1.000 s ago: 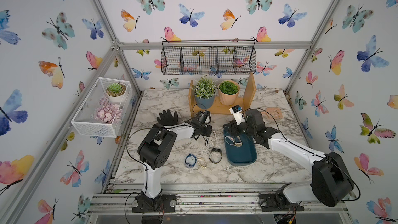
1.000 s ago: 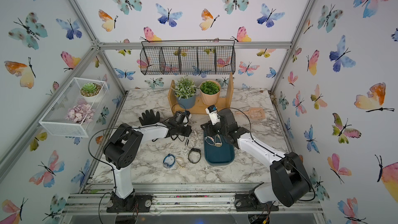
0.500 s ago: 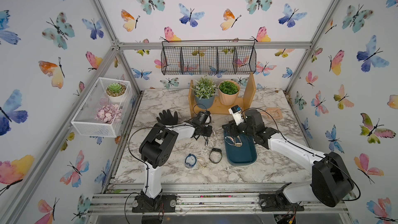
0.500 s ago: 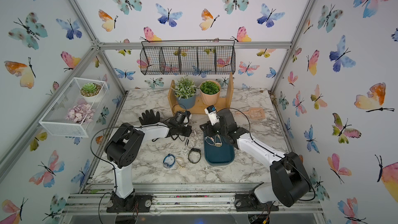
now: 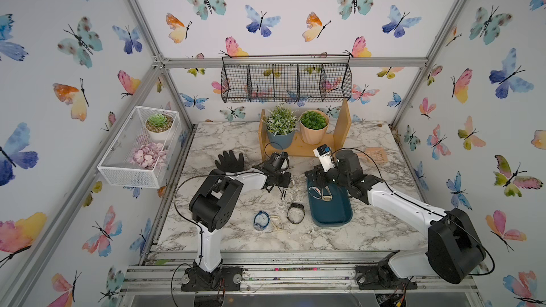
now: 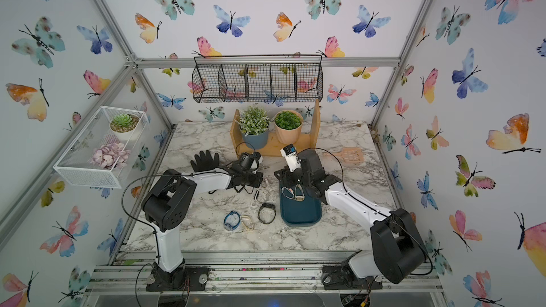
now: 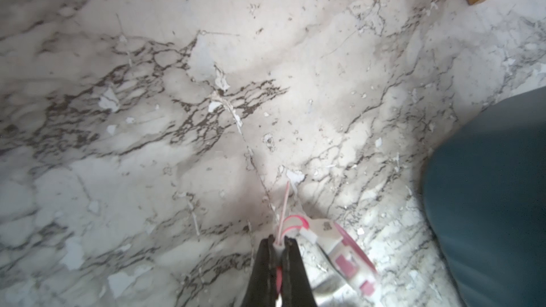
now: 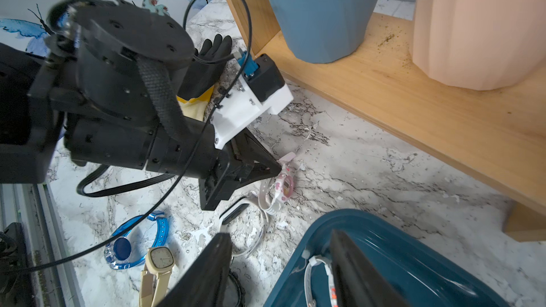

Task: Put the watch into the storage box
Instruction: Pick up the watch at the center of the board, then place the watch in the storage box.

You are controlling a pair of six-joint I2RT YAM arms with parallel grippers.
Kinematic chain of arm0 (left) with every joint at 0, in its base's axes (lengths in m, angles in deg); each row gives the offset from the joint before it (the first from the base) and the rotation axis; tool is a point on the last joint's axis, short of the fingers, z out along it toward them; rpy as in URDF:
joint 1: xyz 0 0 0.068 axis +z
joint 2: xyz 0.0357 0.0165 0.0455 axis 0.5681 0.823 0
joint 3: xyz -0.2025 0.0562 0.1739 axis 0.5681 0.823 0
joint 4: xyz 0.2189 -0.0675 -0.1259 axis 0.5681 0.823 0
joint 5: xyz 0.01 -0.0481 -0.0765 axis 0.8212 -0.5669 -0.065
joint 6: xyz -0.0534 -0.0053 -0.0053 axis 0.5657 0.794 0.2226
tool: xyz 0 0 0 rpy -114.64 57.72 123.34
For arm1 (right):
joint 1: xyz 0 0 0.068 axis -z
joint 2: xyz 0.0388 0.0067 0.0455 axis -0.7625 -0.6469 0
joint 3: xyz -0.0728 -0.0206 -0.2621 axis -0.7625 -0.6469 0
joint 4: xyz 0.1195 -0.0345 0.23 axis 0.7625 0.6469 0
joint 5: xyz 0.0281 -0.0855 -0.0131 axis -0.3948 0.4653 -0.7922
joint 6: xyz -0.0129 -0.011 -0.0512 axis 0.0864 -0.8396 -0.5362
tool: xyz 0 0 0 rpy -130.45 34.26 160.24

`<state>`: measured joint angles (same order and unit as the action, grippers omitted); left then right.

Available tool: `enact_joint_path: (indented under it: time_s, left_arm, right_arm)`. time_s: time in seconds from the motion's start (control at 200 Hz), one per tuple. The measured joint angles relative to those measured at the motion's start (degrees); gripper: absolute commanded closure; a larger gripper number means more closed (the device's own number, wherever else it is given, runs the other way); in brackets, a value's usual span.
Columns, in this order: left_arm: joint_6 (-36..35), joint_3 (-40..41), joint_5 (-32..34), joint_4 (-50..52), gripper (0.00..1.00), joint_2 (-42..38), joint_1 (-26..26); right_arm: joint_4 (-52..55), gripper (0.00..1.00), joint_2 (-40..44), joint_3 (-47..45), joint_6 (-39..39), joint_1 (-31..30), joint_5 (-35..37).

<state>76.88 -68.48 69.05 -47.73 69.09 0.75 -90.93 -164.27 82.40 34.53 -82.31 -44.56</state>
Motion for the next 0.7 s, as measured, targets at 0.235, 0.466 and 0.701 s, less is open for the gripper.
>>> enact_joint_path:
  time_s: [0.235, 0.466, 0.701]
  left_arm:
    - [0.0, 1.6, -2.9, -2.2, 1.00, -7.5, -2.4]
    - [-0.5, -0.9, -4.5, -2.9, 1.00, -8.6, -7.6]
    - [-0.4, -4.2, -6.1, -3.7, 1.00, -6.3, -10.5]
  right_arm:
    - [2.7, 0.38, 1.6, -0.1, -1.5, 0.0, 1.8]
    - [4.7, 0.38, 3.2, -0.1, -1.0, 0.0, 5.2]
    - [7.4, 0.37, 4.6, -0.1, 2.4, 0.2, 13.6]
